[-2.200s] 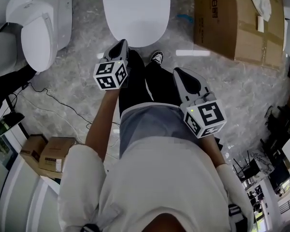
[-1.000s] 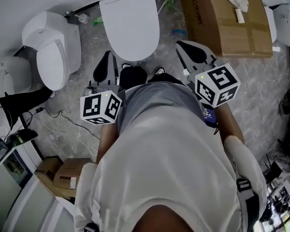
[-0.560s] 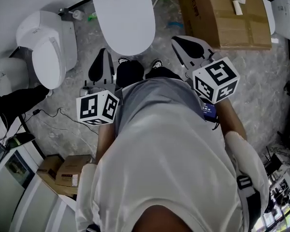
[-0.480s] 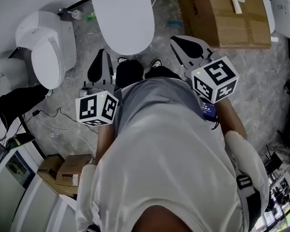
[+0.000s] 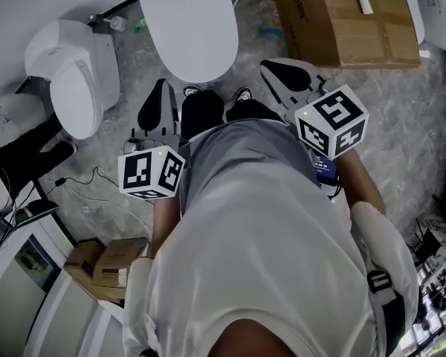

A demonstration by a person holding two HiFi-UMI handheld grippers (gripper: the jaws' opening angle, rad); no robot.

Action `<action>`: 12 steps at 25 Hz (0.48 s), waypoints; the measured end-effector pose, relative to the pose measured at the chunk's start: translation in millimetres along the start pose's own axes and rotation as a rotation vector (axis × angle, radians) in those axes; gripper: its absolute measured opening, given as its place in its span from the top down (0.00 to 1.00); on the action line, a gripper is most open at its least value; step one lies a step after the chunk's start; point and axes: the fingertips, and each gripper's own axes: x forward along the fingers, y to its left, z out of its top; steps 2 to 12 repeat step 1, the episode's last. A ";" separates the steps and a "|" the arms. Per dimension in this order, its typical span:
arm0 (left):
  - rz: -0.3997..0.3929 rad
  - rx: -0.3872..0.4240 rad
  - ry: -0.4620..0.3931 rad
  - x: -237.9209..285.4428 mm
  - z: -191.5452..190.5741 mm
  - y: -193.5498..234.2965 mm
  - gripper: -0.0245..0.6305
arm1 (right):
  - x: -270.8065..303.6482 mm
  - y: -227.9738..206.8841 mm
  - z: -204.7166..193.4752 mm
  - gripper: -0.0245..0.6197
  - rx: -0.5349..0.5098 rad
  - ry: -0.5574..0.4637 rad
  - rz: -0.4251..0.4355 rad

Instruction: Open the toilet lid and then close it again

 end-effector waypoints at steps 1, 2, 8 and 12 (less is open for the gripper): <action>-0.005 0.001 0.004 -0.2 -0.8 -1.7 0.95 | 0.5 0.9 -1.2 0.95 -0.003 0.006 0.004; -0.005 0.001 0.004 -0.2 -0.8 -1.7 0.95 | 0.5 0.9 -1.2 0.95 -0.003 0.006 0.004; -0.005 0.001 0.004 -0.2 -0.8 -1.7 0.95 | 0.5 0.9 -1.2 0.95 -0.003 0.006 0.004; -0.005 0.001 0.004 -0.2 -0.8 -1.7 0.95 | 0.5 0.9 -1.2 0.95 -0.003 0.006 0.004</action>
